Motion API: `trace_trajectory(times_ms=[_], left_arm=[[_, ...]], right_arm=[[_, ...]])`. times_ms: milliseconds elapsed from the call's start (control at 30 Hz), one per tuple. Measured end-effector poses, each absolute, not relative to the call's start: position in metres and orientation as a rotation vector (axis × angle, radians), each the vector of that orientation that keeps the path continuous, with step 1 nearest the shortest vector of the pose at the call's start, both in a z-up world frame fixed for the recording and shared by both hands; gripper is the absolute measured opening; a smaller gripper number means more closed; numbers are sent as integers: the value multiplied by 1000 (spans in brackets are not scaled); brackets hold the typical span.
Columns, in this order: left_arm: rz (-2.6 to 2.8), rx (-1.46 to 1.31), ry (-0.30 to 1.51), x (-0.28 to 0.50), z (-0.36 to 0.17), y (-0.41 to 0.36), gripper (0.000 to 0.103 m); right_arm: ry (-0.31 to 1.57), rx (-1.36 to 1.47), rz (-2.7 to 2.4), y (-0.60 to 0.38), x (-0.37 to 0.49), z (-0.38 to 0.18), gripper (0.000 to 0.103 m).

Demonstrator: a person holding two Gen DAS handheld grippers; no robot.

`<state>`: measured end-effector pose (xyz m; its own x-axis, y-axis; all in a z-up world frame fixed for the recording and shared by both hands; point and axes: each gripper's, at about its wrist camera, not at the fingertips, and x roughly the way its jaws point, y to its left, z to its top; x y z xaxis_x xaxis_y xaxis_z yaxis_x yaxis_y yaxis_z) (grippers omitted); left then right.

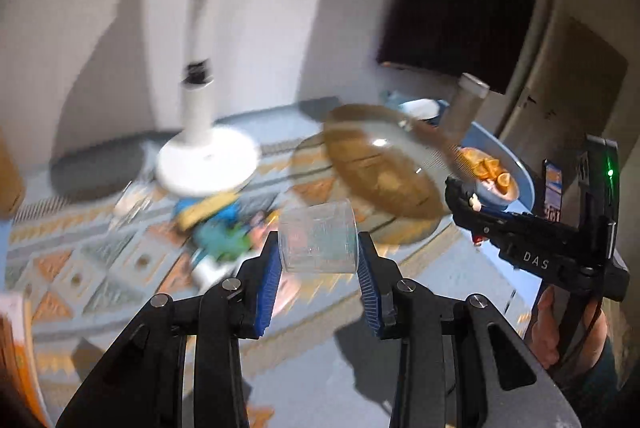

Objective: Organize rigid objects
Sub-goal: 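Carry figurine and cup over the amber bowl and open both grippers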

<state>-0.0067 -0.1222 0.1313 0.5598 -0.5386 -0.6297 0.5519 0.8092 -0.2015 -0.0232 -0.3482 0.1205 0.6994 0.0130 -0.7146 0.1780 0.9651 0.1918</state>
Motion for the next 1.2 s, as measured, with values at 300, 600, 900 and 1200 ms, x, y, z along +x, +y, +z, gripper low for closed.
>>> trace_trajectory(times_ms=[300,600,900,1200], left_arm=[[-760,34,814,42,108,-234,33],[-710,145,775,51,90,-277,66],[-629,47,656,32,135,-184,87],[-361,-17,626,-24,123,-44,103]], right_arm=[[869,372,-197,-415,16,100,27],[908,333,-226,-425,34,87,41],[784,286,-225,-407,6,125,67],[720,253,25,-298,-22,116,96]])
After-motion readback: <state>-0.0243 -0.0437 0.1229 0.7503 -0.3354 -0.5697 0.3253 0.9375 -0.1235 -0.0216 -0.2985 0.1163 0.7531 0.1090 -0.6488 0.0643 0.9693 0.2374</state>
